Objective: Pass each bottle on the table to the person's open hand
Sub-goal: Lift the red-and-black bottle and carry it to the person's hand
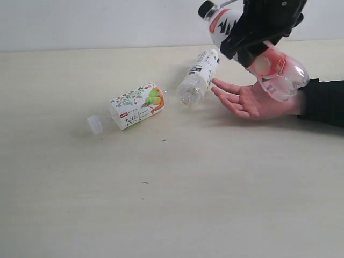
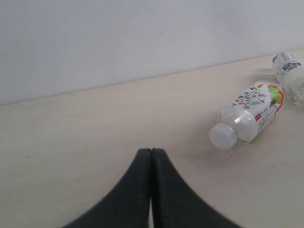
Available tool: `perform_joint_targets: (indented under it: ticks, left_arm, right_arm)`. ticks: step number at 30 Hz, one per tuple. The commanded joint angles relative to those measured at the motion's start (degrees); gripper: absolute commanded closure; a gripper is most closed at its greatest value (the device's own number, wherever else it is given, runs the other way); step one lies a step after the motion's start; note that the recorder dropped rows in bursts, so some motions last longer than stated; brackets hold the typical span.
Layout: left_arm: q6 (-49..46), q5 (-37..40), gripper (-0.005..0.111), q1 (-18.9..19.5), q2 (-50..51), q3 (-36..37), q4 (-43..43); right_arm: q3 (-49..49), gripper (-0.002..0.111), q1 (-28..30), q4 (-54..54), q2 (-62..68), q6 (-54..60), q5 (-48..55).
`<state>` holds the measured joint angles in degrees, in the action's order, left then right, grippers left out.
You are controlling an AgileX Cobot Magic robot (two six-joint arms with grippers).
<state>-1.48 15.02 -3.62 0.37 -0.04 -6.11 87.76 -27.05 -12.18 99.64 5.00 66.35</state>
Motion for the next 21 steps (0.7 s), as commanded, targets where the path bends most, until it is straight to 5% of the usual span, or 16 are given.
perform_joint_targets:
  ticks: [1, 9, 21]
  left_arm:
    - [0.1, -0.29, 0.106, -0.37, -0.37, 0.04, 0.32]
    - [0.1, -0.29, 0.106, -0.37, -0.37, 0.04, 0.32]
    - [0.1, -0.29, 0.106, -0.37, -0.37, 0.04, 0.32]
  right_arm:
    - [2.81, 0.108, 6.69, 7.93, 2.54, -2.94, 0.39]
    - [4.14, 0.108, 9.41, 14.1, 8.68, -3.1, 0.12]
    - [4.14, 0.108, 9.78, 2.42, 13.06, -12.17, 0.1]
